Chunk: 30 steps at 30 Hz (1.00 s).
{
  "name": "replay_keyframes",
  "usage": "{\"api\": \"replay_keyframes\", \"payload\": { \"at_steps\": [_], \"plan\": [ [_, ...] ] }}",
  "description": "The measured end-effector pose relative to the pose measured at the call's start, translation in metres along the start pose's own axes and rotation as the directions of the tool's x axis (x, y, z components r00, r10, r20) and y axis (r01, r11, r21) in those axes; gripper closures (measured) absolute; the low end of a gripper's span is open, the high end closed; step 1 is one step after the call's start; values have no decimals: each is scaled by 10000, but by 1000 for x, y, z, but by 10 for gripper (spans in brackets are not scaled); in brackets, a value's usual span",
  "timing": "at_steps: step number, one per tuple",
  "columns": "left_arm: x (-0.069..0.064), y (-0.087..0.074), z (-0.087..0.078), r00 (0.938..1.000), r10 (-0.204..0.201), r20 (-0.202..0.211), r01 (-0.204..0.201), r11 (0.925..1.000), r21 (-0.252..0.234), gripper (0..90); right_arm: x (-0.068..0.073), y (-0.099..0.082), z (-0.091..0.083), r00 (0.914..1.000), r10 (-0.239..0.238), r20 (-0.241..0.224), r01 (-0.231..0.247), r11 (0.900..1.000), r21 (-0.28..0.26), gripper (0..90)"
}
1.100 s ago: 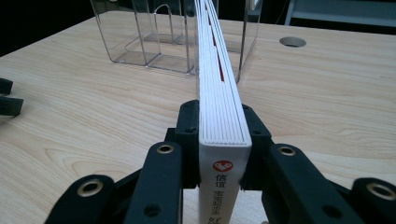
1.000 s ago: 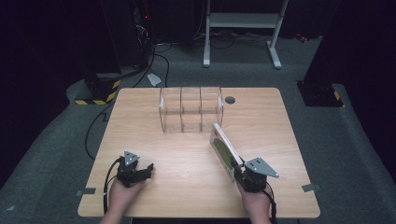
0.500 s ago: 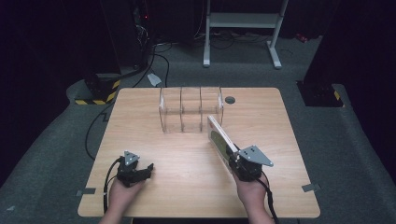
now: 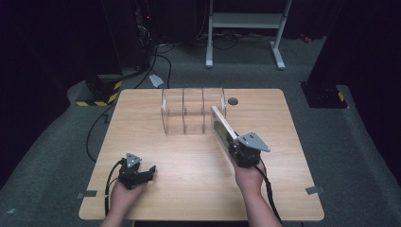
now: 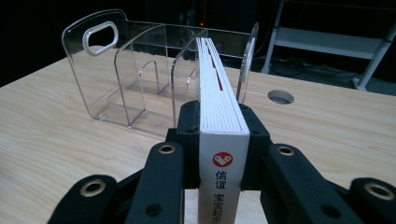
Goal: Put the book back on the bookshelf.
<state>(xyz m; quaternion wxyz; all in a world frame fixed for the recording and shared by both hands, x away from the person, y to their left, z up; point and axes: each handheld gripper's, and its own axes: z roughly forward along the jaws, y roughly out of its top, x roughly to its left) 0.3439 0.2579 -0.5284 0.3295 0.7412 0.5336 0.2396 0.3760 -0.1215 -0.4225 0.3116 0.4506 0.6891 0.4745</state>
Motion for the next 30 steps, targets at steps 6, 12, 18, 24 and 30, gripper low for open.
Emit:
{"api": "replay_keyframes", "payload": {
  "at_steps": [6,12,18,24,30],
  "plan": [
    [0,0,0,10000,1,1,-1,10000,-1,242,3,9,18,9997,-84,216,84,10000,16,749],
    [0,0,0,10000,9,7,-9,10000,1,242,5,17,35,9991,-115,415,116,9999,-6,749],
    [0,0,0,10000,3,19,-3,10000,-3,243,6,22,49,9982,-199,572,198,9998,21,750],
    [0,0,0,10000,6,24,-5,10000,-12,243,8,28,62,9972,-246,708,247,9997,5,749],
    [0,0,0,10000,19,34,-19,10000,-2,243,7,33,75,9957,-278,884,277,9996,17,749]
  ]
}}
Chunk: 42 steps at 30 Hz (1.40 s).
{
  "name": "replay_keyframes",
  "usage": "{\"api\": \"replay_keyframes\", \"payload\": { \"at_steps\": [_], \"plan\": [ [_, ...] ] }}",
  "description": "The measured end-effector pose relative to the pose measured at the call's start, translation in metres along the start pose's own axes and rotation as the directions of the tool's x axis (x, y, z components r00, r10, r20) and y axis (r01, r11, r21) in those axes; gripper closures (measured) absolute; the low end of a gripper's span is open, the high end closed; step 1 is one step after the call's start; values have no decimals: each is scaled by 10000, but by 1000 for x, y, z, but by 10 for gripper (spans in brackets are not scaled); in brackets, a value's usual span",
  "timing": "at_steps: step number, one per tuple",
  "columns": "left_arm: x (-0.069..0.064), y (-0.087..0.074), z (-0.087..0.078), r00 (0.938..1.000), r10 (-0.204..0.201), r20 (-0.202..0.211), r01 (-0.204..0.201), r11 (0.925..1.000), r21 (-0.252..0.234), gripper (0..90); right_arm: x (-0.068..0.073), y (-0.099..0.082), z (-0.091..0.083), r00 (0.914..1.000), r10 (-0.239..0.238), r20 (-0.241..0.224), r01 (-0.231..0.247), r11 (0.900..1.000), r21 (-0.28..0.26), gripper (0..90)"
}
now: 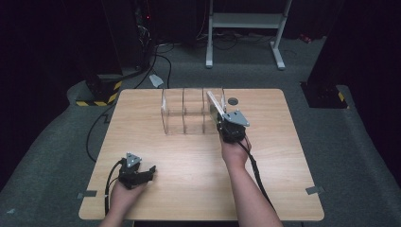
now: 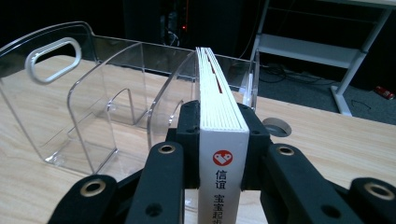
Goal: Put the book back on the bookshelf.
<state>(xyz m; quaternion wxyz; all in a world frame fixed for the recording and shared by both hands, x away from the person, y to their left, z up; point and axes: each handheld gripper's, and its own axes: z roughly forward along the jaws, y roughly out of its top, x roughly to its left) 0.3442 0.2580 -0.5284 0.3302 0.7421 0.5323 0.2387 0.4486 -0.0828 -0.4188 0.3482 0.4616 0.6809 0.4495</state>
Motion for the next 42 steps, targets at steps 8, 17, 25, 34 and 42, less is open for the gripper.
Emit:
{"api": "replay_keyframes", "payload": {
  "at_steps": [8,17,25,34,42],
  "plan": [
    [0,0,0,10000,14,10,-14,10000,-2,243,1,4,11,9999,-46,104,46,10000,31,749],
    [0,0,0,10000,23,18,-23,10000,4,243,1,0,23,9995,56,322,-60,9999,121,749],
    [0,0,0,10000,25,23,-25,10000,-1,243,0,-1,28,9990,112,440,-116,9999,74,749],
    [0,0,0,10000,27,25,-27,10000,-4,244,2,-3,30,9990,67,445,-67,10000,18,747],
    [0,0,0,9999,90,46,-90,10000,12,246,5,-10,25,9981,330,514,-336,9994,107,740]
  ]
}}
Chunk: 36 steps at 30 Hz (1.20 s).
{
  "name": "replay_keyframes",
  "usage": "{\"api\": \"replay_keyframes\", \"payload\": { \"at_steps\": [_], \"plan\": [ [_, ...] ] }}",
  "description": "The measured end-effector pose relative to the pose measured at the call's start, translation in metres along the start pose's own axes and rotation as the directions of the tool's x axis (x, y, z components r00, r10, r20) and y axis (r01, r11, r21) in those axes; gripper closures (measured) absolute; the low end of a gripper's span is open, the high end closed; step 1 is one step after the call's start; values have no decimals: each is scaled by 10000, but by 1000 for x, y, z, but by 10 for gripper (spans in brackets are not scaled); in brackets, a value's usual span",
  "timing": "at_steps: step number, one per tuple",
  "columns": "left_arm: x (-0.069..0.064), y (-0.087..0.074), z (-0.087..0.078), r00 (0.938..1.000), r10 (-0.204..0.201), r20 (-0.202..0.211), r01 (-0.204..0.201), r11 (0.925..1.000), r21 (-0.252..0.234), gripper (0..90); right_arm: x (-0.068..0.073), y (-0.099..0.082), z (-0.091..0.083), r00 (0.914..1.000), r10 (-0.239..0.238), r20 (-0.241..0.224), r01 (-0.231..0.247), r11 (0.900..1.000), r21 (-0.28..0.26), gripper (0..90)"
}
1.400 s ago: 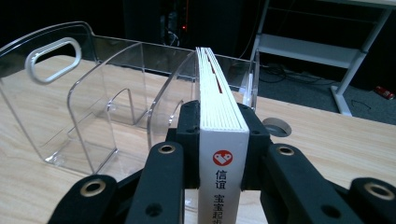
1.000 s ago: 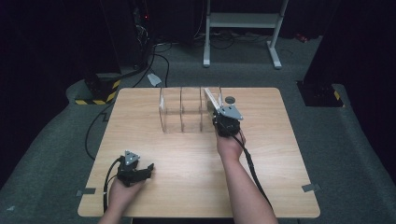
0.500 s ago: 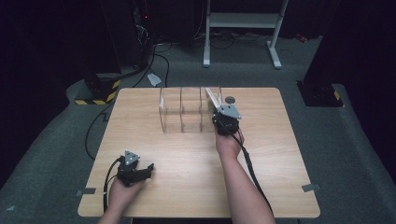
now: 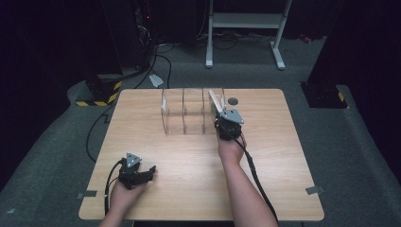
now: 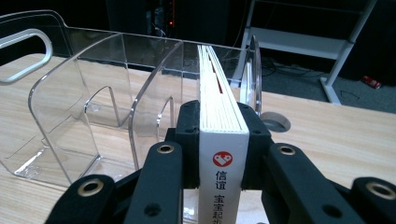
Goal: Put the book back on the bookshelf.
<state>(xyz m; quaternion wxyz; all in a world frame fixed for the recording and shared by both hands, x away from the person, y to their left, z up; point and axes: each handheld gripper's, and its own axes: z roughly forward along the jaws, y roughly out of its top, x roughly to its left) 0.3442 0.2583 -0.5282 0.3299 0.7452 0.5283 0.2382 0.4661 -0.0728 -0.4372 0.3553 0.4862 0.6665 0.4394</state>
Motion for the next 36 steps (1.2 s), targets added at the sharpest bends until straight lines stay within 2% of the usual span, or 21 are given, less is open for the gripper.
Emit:
{"api": "replay_keyframes", "payload": {
  "at_steps": [20,34,36],
  "plan": [
    [-1,-1,-1,10000,22,21,-22,10000,-45,247,-1,-21,-12,9995,300,-100,-296,9988,381,730],
    [-1,-1,-1,10000,35,29,-35,10000,-47,247,-5,-22,-11,9986,479,-226,-463,9969,643,683],
    [-1,-1,-1,10000,31,33,-31,10000,-47,247,-5,-21,-11,9986,491,-201,-476,9963,720,699]
  ]
}}
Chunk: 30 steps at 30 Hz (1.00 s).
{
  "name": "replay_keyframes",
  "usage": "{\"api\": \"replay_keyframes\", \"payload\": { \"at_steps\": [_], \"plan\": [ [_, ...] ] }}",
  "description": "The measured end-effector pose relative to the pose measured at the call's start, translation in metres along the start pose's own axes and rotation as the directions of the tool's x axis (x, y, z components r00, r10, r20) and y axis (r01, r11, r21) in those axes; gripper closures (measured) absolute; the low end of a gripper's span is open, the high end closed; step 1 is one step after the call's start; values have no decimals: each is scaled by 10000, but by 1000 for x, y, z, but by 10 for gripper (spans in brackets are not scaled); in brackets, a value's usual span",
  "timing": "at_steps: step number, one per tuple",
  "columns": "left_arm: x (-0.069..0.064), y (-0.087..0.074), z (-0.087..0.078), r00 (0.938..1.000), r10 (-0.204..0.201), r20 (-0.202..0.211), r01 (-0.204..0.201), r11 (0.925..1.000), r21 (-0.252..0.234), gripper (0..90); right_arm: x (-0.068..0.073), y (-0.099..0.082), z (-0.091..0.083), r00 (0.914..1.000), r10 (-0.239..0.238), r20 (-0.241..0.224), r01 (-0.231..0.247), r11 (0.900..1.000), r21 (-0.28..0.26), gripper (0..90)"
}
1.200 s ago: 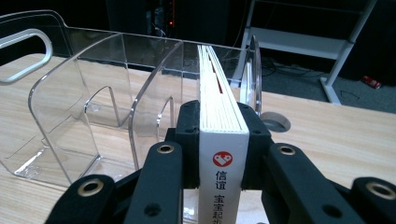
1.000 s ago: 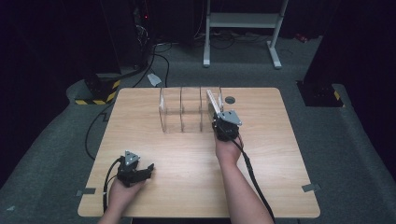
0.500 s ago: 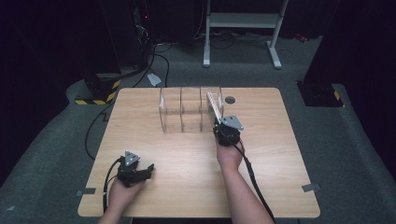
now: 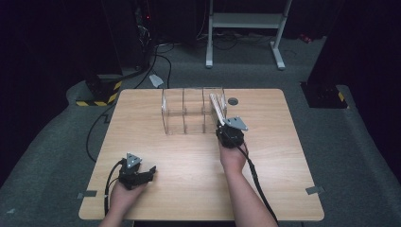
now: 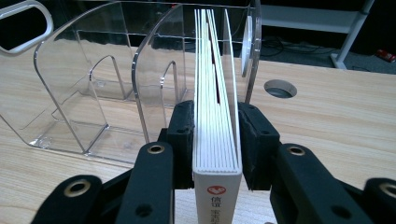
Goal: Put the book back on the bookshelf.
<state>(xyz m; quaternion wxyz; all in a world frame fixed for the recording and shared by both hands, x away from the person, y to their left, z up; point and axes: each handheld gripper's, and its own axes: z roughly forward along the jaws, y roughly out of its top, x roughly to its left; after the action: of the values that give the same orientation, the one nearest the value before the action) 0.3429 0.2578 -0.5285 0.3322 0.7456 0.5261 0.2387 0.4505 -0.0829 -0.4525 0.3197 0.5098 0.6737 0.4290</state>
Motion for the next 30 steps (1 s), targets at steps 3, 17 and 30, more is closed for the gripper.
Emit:
{"api": "replay_keyframes", "payload": {
  "at_steps": [3,17,30],
  "plan": [
    [0,0,0,10000,2,-1,-2,10000,2,247,1,1,0,9998,-128,139,128,9999,-1,746],
    [0,0,0,10000,4,12,-4,10000,6,247,8,14,4,9969,-373,696,420,9968,-684,754],
    [0,0,0,10000,31,25,-31,10000,6,248,5,14,17,9957,-164,910,232,9970,-744,749]
  ]
}}
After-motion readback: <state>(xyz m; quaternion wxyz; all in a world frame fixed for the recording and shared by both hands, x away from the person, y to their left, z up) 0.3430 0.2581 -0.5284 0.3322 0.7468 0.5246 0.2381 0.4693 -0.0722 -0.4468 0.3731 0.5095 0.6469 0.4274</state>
